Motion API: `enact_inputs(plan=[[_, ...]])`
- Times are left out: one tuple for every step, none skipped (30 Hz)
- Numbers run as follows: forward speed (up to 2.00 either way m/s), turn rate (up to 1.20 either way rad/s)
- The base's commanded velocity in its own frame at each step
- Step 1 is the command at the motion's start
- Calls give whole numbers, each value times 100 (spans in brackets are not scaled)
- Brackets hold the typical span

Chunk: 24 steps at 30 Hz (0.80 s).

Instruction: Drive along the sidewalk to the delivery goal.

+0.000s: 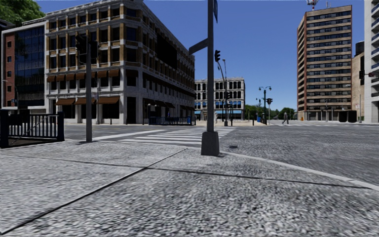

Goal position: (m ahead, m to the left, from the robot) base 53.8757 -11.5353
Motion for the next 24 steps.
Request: enact_inputs(plan=[[177,120],[177,120],[177,120],[177,120],[177,120],[177,120],[177,120],[177,120],[177,120],[177,120],[177,120],[177,120],[177,120],[177,120],[177,116],[177,94],[177,72],[177,72],[177,52],[177,32],[177,14],[177,14],[177,2],[177,0]])
